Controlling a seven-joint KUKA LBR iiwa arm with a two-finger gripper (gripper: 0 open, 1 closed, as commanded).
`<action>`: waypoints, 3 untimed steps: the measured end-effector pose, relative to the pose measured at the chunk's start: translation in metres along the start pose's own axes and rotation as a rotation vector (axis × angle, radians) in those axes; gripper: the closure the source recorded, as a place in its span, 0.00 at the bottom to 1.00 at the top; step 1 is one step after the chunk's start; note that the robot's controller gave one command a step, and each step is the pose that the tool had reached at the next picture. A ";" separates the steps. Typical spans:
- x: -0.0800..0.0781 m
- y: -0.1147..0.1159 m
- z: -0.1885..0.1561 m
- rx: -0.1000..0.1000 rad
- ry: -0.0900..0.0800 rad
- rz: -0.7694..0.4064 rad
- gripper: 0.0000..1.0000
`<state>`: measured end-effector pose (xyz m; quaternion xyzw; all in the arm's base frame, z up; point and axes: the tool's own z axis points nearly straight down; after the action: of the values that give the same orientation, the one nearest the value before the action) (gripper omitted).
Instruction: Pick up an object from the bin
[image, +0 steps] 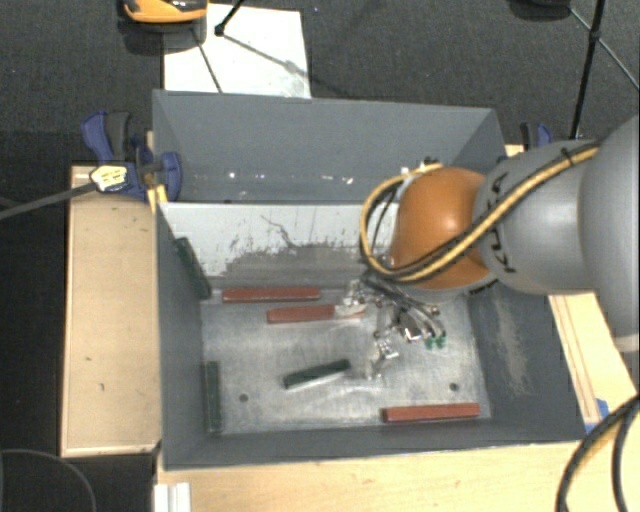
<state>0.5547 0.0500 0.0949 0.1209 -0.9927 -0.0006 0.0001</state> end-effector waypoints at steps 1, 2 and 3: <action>-0.002 0.043 0.019 0.001 -0.021 0.051 1.00; -0.002 0.043 0.019 0.001 -0.021 0.050 1.00; 0.000 0.048 -0.090 0.001 -0.002 0.061 1.00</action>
Offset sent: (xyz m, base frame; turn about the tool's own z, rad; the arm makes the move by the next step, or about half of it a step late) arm 0.0000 0.0000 0.0000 0.0000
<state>0.5428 0.0961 0.1847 0.0905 -0.9959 -0.0003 -0.0012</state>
